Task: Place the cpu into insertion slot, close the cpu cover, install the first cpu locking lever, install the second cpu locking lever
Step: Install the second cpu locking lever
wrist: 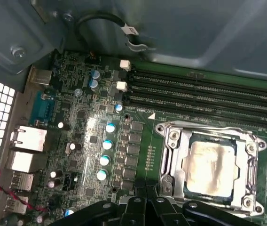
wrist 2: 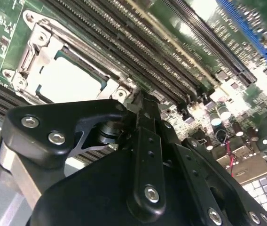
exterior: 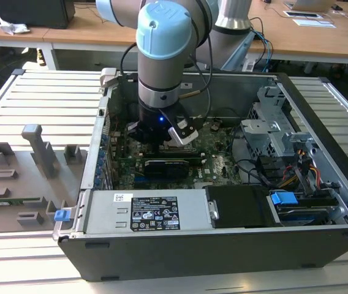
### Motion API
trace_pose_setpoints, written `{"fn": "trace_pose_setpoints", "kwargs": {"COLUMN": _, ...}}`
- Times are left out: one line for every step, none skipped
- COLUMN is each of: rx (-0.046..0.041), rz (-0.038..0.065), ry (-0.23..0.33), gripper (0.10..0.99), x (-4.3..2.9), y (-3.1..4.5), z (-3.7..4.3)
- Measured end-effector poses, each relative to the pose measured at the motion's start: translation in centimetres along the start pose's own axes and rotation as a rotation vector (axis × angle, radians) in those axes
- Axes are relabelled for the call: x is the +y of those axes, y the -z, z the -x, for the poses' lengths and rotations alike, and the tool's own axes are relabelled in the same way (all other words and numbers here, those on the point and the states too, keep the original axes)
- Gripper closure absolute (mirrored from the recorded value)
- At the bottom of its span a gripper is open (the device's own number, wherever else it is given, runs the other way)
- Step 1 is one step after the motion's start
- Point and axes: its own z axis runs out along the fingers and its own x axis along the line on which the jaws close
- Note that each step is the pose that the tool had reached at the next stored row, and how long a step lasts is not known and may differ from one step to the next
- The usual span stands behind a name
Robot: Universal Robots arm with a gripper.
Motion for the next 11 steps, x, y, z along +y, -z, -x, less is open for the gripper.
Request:
{"fn": "trace_pose_setpoints", "kwargs": {"rx": 0.0005, "rz": 0.0, "ry": 0.003, "gripper": 0.98, "x": 0.11, "y": -0.04, "z": 0.02}}
{"fn": "trace_pose_setpoints", "kwargs": {"rx": 0.0008, "rz": 0.0, "ry": 0.004, "gripper": 0.98, "x": 0.16, "y": -0.05, "z": 0.03}}
{"fn": "trace_pose_setpoints", "kwargs": {"rx": 0.0014, "rz": 0.001, "ry": 0.008, "gripper": 0.98, "x": 0.23, "y": -0.06, "z": 0.06}}
{"fn": "trace_pose_setpoints", "kwargs": {"rx": 0.0021, "rz": 0.0, "ry": 0.01, "gripper": 0.98, "x": 0.25, "y": 0.03, "z": 0.06}}
{"fn": "trace_pose_setpoints", "kwargs": {"rx": 0.0019, "rz": 0.0, "ry": 0.01, "gripper": 0.98, "x": 0.29, "y": 0.19, "z": 0.06}}
{"fn": "trace_pose_setpoints", "kwargs": {"rx": 0.0019, "rz": 0.0, "ry": 0.01, "gripper": 0.98, "x": 0.33, "y": 0.41, "z": 0.06}}
{"fn": "trace_pose_setpoints", "kwargs": {"rx": 0.002, "rz": 0.0, "ry": 0.01, "gripper": 0.98, "x": 0.41, "y": 0.84, "z": 0.06}}
{"fn": "trace_pose_setpoints", "kwargs": {"rx": 0.002, "rz": 0.0, "ry": 0.01, "gripper": 0.98, "x": 0.51, "y": 1.19, "z": 0.07}}
{"fn": "trace_pose_setpoints", "kwargs": {"rx": 0.0022, "rz": -0.002, "ry": 0.01, "gripper": 0.98, "x": 0.63, "y": 1.35, "z": 0.11}}
{"fn": "trace_pose_setpoints", "kwargs": {"rx": 0.003, "rz": -0.007, "ry": 0.01, "gripper": 0.98, "x": 0.75, "y": 1.43, "z": 0.21}}
{"fn": "trace_pose_setpoints", "kwargs": {"rx": 0.0049, "rz": -0.018, "ry": 0.009, "gripper": 0.98, "x": 0.93, "y": 1.45, "z": 0.38}}
